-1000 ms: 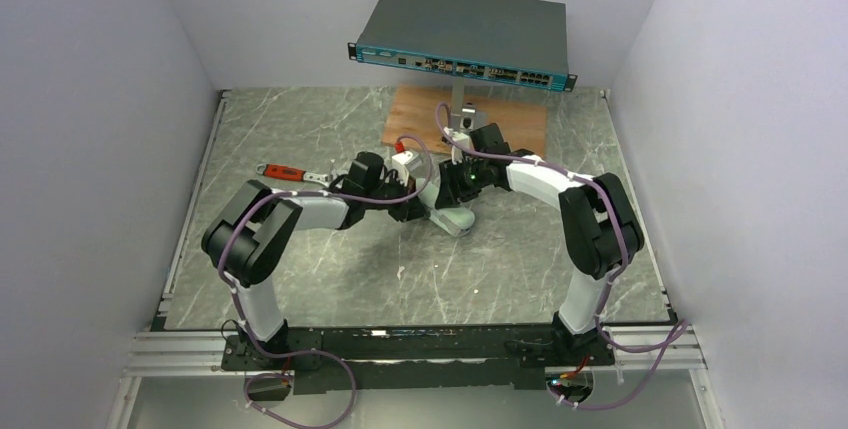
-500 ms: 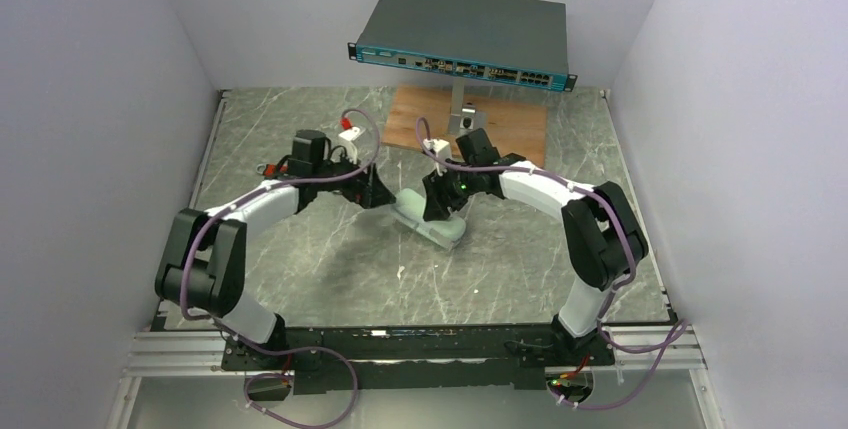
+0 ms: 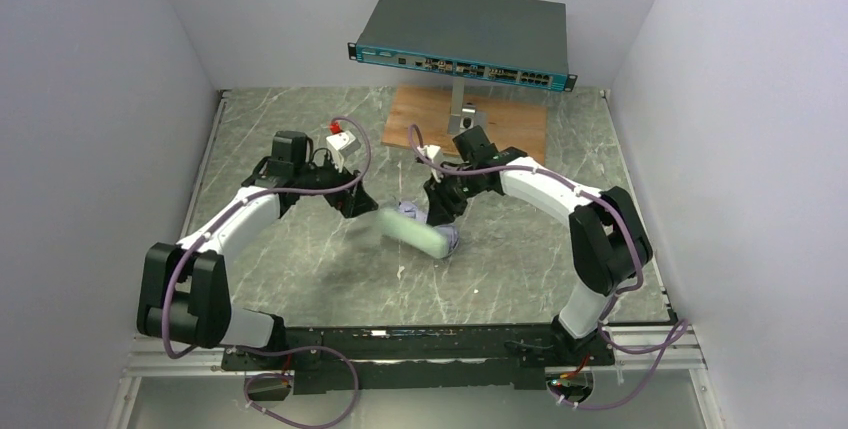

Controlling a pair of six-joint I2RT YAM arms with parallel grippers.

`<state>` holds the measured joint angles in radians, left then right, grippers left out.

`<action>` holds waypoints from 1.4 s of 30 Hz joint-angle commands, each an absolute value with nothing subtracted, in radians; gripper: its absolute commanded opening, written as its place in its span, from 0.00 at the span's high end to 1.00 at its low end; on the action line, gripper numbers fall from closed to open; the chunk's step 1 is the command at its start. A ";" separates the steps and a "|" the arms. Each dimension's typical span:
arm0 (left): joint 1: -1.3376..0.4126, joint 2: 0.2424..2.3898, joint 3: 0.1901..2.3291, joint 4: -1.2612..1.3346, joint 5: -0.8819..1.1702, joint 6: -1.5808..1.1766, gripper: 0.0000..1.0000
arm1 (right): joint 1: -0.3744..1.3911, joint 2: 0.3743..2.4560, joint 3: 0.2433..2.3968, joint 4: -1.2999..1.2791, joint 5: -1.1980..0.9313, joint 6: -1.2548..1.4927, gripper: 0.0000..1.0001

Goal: Open the umbrella

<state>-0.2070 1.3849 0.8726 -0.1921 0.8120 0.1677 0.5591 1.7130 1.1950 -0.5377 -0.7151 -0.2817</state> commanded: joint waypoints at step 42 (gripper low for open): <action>-0.140 1.055 0.753 -0.164 0.639 0.210 0.05 | 0.141 1.306 0.794 -0.574 0.104 -0.827 1.00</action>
